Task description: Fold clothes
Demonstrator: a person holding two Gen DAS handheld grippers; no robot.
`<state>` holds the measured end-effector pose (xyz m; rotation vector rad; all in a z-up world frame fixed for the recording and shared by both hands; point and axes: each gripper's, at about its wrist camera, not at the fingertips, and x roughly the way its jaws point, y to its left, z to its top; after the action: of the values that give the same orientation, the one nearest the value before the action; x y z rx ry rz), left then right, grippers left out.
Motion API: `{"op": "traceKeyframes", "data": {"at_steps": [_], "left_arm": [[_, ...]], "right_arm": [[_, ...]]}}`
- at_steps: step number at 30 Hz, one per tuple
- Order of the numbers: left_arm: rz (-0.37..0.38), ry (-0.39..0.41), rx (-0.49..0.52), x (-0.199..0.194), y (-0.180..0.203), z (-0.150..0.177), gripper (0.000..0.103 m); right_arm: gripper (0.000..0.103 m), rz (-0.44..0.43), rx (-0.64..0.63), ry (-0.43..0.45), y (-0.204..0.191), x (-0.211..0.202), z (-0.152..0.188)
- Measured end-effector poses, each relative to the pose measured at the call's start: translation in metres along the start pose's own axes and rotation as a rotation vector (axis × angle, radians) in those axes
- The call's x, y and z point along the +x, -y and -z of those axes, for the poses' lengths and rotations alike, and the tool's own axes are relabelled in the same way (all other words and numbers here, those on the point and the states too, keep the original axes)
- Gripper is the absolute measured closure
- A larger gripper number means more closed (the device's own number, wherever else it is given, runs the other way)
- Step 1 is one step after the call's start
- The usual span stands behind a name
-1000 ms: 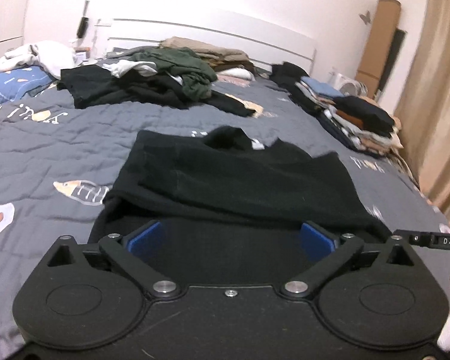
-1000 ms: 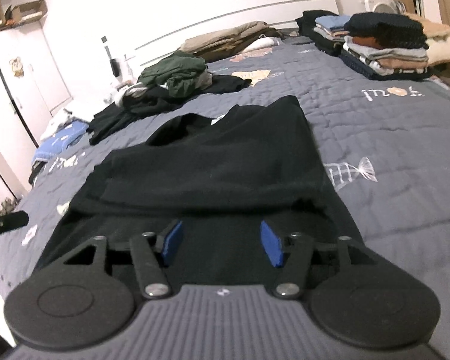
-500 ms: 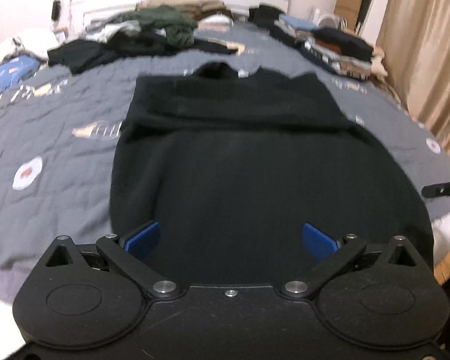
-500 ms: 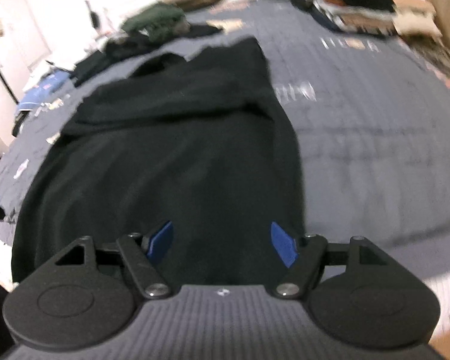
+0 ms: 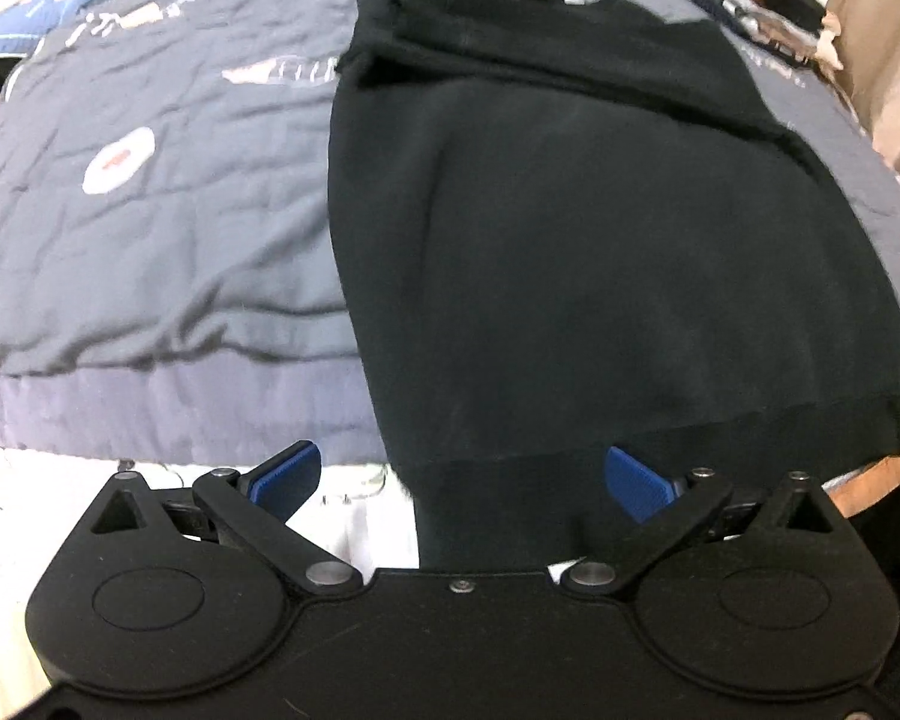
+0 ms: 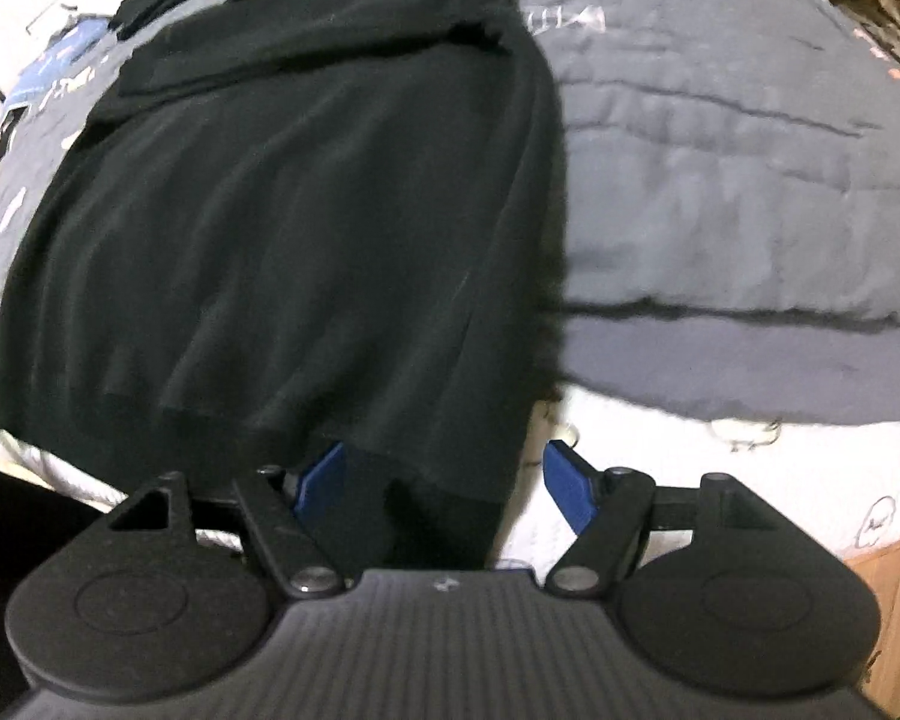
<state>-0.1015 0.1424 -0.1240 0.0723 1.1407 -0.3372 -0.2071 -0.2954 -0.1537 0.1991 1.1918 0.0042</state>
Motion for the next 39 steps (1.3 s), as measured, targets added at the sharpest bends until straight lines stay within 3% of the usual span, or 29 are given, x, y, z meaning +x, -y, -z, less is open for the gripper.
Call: {"op": "traceKeyframes", "data": {"at_steps": [7, 10, 11, 12, 13, 14, 15, 16, 17, 22, 26, 30, 39], "left_arm": [[-0.052, -0.086, 0.044, 0.025, 0.003, -0.001, 0.006], [-0.083, -0.141, 0.122, 0.042, 0.012, 0.000, 0.010], [-0.098, -0.159, 0.160, 0.048, 0.017, 0.002, 0.016], [-0.097, -0.174, 0.187, 0.053, 0.020, 0.005, 0.042], [-0.071, -0.181, 0.199, 0.055, 0.023, 0.006, 0.064], [-0.049, -0.178, 0.207, 0.055, 0.025, 0.007, 0.071], [-0.040, -0.149, 0.202, 0.050, 0.024, 0.008, 0.086], [-0.024, -0.119, 0.186, 0.043, 0.021, 0.007, 0.091], [-0.006, -0.089, 0.166, 0.035, 0.018, 0.007, 0.093], [0.140, 0.110, 0.035, -0.015, -0.009, 0.000, 0.096], [0.196, 0.239, -0.029, -0.042, -0.014, -0.017, 0.096], [0.203, 0.303, -0.066, -0.039, -0.009, -0.050, 0.096], [0.189, 0.351, -0.148, 0.003, -0.002, -0.112, 0.097]], "right_arm": [[0.031, 0.034, 0.023, -0.081, -0.004, 0.028, 0.004], [0.035, 0.053, -0.005, -0.083, -0.015, 0.039, 0.007], [0.037, 0.074, -0.019, -0.078, -0.018, 0.042, 0.008], [0.041, 0.073, -0.018, -0.068, -0.020, 0.043, 0.009], [0.053, 0.058, -0.006, -0.055, -0.019, 0.041, 0.010], [0.062, 0.044, 0.006, -0.042, -0.019, 0.039, 0.010], [0.074, 0.008, 0.039, -0.029, -0.015, 0.036, 0.010], [0.082, -0.043, 0.083, -0.012, -0.009, 0.030, 0.011], [0.084, -0.091, 0.123, 0.009, -0.003, 0.023, 0.012], [0.085, -0.305, 0.292, 0.168, 0.019, -0.016, 0.017], [0.085, -0.433, 0.381, 0.291, 0.031, -0.039, 0.011], [0.085, -0.467, 0.440, 0.346, 0.034, -0.038, -0.015], [0.086, -0.485, 0.544, 0.373, 0.045, 0.003, -0.095]]}}
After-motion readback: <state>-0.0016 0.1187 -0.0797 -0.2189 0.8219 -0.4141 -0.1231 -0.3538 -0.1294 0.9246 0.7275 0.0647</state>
